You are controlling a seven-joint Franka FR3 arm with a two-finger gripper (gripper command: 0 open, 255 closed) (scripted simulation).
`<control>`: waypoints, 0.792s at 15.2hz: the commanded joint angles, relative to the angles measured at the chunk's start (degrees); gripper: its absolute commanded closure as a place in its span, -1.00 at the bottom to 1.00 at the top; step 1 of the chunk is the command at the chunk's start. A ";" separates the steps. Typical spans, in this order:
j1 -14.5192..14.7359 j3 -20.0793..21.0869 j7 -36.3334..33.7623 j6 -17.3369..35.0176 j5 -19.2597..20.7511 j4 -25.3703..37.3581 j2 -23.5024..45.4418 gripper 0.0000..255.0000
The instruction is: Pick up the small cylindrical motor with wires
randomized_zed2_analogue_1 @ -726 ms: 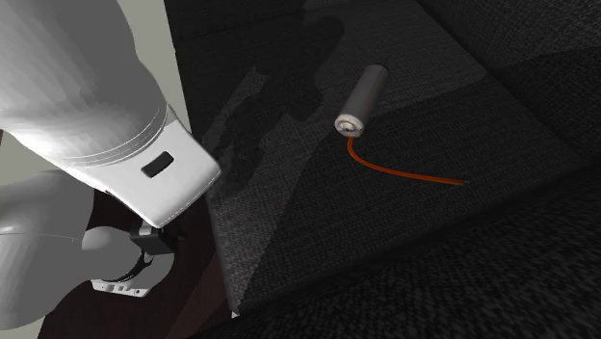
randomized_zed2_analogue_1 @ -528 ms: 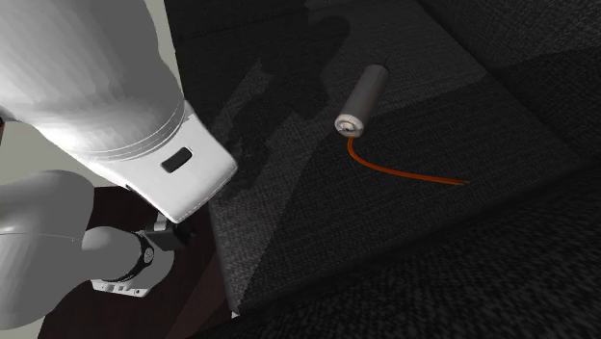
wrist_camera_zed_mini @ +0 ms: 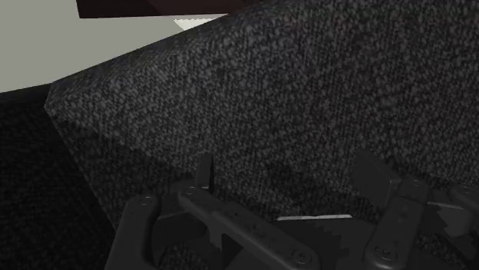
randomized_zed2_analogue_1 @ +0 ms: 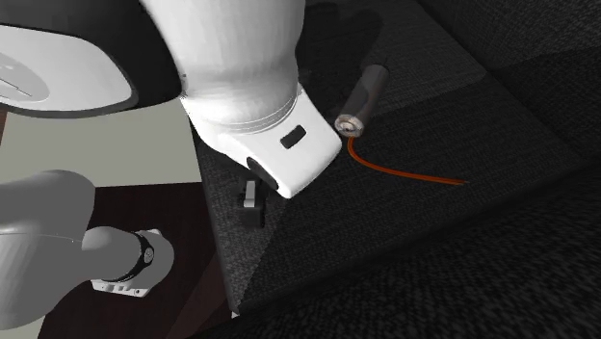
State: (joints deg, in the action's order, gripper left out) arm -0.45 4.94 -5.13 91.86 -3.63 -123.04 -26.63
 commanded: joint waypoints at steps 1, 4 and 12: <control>-0.37 0.36 -1.51 1.54 -0.09 3.60 4.20 -1.00; -0.74 0.87 -3.82 3.20 -0.08 9.13 10.04 -1.00; -1.31 1.56 -9.82 4.66 0.90 27.21 26.02 -1.00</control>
State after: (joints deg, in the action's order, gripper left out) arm -1.59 6.60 -14.42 96.72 -2.90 -98.56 -2.63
